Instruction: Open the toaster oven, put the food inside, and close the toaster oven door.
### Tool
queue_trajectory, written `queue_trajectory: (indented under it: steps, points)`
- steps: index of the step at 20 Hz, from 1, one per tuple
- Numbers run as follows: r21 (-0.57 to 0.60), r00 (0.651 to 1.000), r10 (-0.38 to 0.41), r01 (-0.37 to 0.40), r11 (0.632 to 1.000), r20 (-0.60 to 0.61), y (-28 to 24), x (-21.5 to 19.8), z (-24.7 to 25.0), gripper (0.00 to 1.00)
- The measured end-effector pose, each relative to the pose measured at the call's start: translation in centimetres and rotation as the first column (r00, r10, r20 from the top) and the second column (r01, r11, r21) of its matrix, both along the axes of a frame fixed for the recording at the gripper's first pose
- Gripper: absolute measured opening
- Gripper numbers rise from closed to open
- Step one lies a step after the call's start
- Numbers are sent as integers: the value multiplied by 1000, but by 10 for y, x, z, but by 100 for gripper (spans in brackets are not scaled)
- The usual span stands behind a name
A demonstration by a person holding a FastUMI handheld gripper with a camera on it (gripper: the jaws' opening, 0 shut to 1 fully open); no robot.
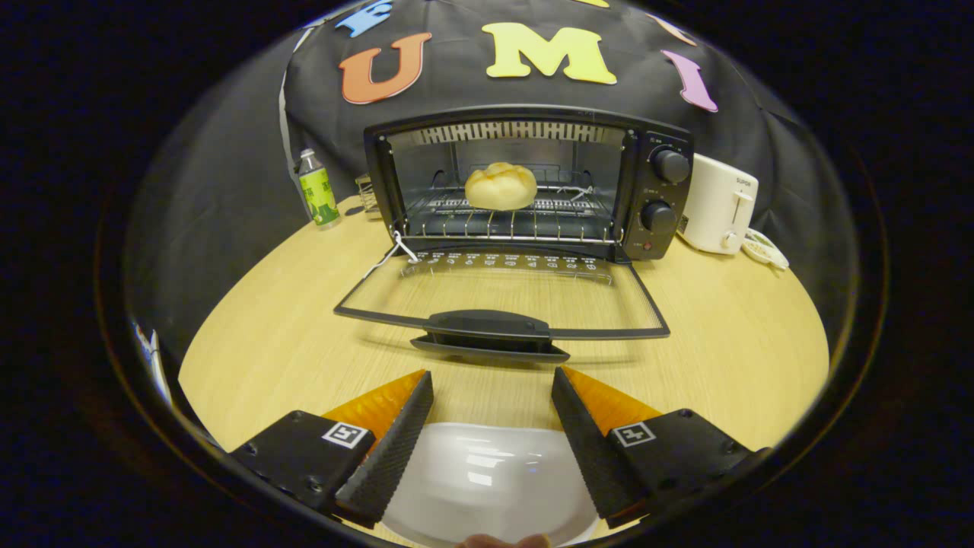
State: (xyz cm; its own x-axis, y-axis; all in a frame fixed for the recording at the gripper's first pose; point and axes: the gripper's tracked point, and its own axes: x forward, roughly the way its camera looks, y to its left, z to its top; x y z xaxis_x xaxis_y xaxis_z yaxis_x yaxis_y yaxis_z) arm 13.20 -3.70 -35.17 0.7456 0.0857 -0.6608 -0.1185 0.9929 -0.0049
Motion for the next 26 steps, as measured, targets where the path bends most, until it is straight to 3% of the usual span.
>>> queue_trajectory:
  steps: [5,10,14,17,21,26]
  points:
    - [-52,999,-16,13,999,-52,1,3,-12,100]
    - [37,998,-59,60,998,-25,5,8,-2,100]
    - [15,994,-45,43,999,98,7,8,31,100]
    - [-47,953,12,2,999,304,18,30,83,100]
    - [10,913,1,-6,1000,408,21,41,120,100]
    - [8,864,-27,27,1000,503,11,24,157,100]
